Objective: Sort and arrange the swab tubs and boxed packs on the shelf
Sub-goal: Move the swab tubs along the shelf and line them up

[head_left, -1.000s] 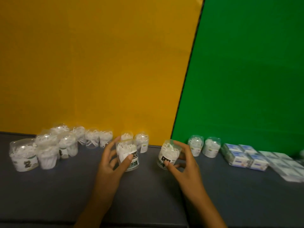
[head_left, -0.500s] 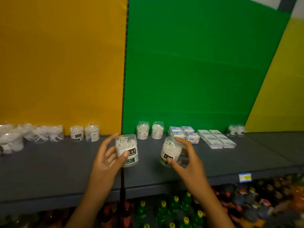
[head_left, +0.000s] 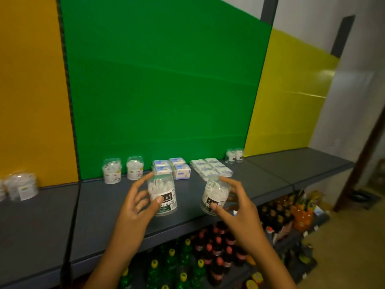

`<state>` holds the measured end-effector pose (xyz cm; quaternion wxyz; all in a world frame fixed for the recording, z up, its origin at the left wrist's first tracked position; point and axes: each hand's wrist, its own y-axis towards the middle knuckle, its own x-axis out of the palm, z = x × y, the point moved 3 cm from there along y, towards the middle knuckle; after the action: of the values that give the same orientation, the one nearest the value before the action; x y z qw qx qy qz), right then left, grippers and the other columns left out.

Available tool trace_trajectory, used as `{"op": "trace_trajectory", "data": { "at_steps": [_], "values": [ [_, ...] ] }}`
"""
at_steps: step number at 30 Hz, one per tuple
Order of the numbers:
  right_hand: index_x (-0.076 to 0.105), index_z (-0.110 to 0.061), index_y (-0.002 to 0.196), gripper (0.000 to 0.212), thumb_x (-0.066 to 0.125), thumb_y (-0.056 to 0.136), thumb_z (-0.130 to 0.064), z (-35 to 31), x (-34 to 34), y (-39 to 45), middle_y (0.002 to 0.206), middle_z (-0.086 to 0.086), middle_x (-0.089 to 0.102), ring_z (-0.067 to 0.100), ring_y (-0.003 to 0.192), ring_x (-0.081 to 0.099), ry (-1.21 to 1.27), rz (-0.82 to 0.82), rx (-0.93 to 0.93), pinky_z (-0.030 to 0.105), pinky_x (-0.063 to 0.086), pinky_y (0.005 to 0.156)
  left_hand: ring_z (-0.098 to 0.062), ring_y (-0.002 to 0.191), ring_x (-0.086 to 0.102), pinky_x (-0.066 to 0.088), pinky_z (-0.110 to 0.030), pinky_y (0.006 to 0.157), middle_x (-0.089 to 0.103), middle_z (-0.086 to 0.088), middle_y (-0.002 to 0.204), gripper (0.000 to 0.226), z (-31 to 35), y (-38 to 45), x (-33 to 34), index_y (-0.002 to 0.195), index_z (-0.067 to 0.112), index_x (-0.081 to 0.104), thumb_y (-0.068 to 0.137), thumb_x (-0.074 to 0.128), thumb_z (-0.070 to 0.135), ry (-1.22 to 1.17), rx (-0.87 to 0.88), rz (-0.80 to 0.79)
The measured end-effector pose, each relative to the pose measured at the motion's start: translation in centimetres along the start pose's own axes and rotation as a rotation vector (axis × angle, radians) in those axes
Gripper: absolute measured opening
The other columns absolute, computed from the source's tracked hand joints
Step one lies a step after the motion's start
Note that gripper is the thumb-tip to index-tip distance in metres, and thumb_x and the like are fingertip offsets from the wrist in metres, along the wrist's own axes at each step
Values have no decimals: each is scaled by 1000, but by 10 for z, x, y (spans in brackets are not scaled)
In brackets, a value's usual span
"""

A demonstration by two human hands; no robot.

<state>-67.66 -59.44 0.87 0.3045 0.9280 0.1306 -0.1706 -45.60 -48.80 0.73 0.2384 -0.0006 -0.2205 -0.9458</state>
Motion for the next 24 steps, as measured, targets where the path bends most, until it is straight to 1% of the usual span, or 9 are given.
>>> {"op": "trace_trajectory", "data": {
  "at_steps": [1,3,7,8,11,14,19,21,24],
  "values": [
    [46,-45,130,60,77,83,-23,6,-6,3,124,-20,60,2,107,61,-12,8,3,21,53,77,22,88,57,45,-1,68,65,38,90,51,-5,4,8,130,30,48,89,58,1,-9,-3,-12],
    [46,-45,130,61,77,83,-22,19,-18,10,125,-19,59,3,107,62,-33,25,6,22,54,77,19,89,60,46,-3,68,69,27,94,51,-16,16,22,130,27,50,88,59,0,-30,-16,-25],
    [46,-43,130,59,77,83,-26,47,-40,35,127,-16,60,4,109,62,-74,55,9,30,56,82,-10,106,65,52,-14,76,70,2,111,50,-42,52,52,126,31,53,86,63,3,-58,-29,-74],
    [46,-44,130,59,77,83,-27,54,-45,44,127,-15,60,4,110,61,-86,55,11,32,56,82,-13,107,66,52,-16,78,71,3,111,49,-47,62,60,125,31,53,86,62,2,-63,-29,-81],
    [46,-46,128,59,77,83,-28,73,-59,75,126,-16,60,3,111,60,-120,55,9,35,56,82,-7,102,66,52,-15,77,71,12,107,47,-59,93,85,126,29,52,88,61,2,-81,-31,-87],
    [45,-48,129,59,77,83,-29,90,-70,105,127,-21,57,0,111,58,-149,38,-1,28,54,85,-10,103,67,54,-18,81,72,7,108,47,-73,124,108,128,29,51,89,61,5,-95,-40,-68],
    [45,-51,128,61,77,83,-26,127,-93,150,125,-20,58,1,109,58,-167,37,10,32,54,85,9,91,65,47,-4,69,71,27,92,45,-93,167,150,126,25,51,89,60,1,-108,-39,-71],
    [45,-52,126,61,78,82,-26,144,-101,164,124,-20,59,1,108,59,-176,51,20,33,55,84,10,91,65,47,-5,68,71,25,95,46,-102,182,165,125,26,51,88,61,1,-116,-49,-80],
    [44,-52,126,61,78,82,-25,169,-113,177,123,-20,59,2,108,59,-177,57,27,34,55,84,-1,97,67,51,-11,70,73,15,102,49,-121,200,187,126,27,51,85,65,3,-126,-76,-96]
  ]
}}
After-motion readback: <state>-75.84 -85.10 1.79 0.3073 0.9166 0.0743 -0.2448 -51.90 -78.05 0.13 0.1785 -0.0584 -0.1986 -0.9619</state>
